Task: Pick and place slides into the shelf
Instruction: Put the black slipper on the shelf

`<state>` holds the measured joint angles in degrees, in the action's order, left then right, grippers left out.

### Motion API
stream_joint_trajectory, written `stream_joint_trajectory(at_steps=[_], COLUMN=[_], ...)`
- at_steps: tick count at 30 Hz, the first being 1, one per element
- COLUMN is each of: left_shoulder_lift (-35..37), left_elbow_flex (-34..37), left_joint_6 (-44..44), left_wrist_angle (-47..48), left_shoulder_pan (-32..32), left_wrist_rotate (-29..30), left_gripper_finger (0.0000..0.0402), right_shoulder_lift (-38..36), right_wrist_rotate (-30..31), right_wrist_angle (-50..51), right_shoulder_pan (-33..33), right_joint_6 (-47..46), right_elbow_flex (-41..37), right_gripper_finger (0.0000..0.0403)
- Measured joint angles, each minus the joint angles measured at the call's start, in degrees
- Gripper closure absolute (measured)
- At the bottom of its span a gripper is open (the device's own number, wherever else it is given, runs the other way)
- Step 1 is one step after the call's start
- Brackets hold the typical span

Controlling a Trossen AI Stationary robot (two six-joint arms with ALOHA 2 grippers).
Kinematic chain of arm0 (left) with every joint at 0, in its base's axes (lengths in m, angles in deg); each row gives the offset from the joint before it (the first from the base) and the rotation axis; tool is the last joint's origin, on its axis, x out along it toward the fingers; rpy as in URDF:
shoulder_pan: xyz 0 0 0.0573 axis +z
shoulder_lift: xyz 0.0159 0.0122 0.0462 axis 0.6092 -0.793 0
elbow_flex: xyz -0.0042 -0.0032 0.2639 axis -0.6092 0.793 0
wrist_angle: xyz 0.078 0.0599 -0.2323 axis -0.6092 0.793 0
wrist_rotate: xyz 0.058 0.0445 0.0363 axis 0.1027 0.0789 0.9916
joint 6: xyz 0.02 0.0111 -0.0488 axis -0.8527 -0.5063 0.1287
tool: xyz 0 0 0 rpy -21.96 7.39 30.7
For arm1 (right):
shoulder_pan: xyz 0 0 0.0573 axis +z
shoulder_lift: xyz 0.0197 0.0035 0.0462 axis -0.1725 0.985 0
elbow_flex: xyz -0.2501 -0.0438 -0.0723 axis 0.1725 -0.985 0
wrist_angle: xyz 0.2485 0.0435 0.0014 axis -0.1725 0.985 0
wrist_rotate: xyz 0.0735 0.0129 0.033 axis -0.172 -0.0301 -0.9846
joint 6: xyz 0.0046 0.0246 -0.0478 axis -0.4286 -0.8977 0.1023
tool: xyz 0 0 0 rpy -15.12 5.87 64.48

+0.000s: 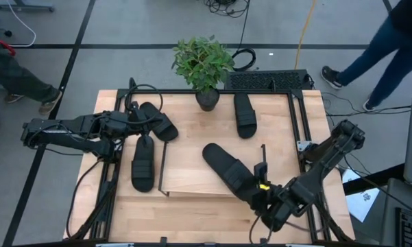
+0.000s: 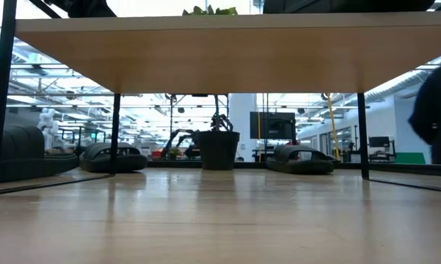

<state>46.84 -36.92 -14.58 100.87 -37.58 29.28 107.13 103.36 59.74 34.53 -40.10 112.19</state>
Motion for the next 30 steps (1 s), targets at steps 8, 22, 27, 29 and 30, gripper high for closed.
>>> stream_joint_trajectory(at_steps=[8,22,27,29,30], left_shoulder_lift=[0.0,0.0,0.0,0.0,0.0], left_elbow_flex=[0.0,0.0,0.9,1.8,2.2], left_joint_6=[-0.2,-0.8,-1.4,-2.3,-2.9], left_wrist_angle=[0.3,0.2,-1.0,-1.1,-1.1], left_shoulder_pan=[0.0,0.0,0.0,0.0,0.0], left_wrist_rotate=[0.0,0.0,0.0,0.0,0.0], left_gripper_finger=[0.038,0.038,0.038,0.038,0.038], right_shoulder_lift=[-7.5,-33.2,-45.0,-49.0,-50.8], right_wrist_rotate=[-3.7,5.6,16.0,17.0,16.7], right_wrist_angle=[-1.1,-8.8,-15.7,-18.2,-19.2], right_shoulder_pan=[0.0,-6.1,-7.2,-7.6,-7.9], right_joint_6=[1.9,9.9,9.8,10.5,10.4], right_elbow_flex=[0.0,-0.9,-9.7,-14.4,-16.9], right_gripper_finger=[0.0244,0.0394,0.0402,0.0402,0.0402])
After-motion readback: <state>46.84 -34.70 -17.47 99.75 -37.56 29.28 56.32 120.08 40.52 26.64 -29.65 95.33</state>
